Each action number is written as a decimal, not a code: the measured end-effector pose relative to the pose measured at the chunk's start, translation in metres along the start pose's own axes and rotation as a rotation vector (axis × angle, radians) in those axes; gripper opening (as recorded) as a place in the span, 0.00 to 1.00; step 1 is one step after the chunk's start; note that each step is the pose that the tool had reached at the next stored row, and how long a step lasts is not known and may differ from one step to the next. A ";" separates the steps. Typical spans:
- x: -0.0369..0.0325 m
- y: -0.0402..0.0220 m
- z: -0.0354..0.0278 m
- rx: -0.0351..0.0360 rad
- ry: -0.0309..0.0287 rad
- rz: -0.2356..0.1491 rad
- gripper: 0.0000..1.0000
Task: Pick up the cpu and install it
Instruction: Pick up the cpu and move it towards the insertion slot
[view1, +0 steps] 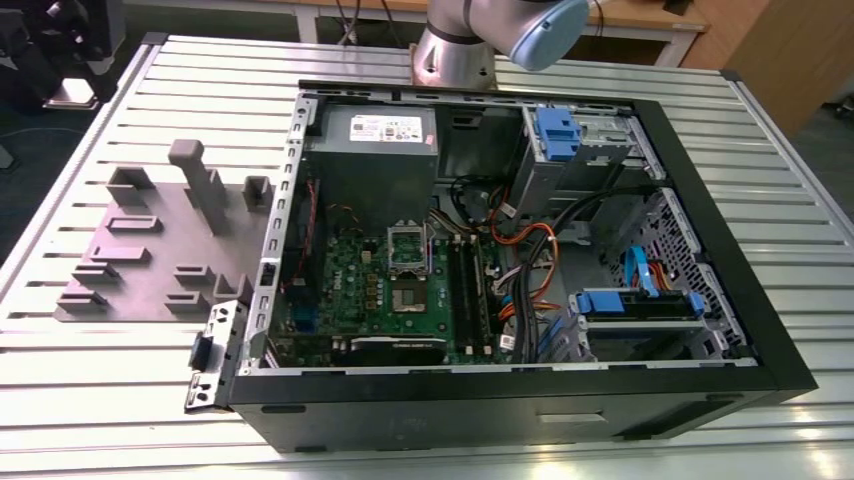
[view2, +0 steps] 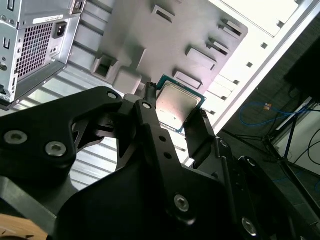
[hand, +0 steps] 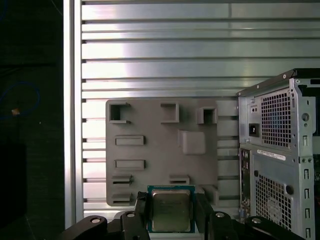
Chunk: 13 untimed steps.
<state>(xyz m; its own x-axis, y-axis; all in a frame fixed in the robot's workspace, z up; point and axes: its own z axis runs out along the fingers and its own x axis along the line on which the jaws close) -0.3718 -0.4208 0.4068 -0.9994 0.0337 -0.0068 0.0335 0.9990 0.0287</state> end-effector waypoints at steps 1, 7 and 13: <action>-0.0014 0.0000 0.0000 0.0000 0.0000 0.000 0.47; -0.0036 0.0001 0.0001 0.0000 -0.0001 0.000 0.47; -0.0047 0.0001 0.0001 0.0000 -0.0001 0.000 0.47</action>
<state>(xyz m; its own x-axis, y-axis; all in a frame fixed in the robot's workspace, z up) -0.3671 -0.4208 0.4067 -0.9994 0.0337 -0.0068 0.0335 0.9990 0.0287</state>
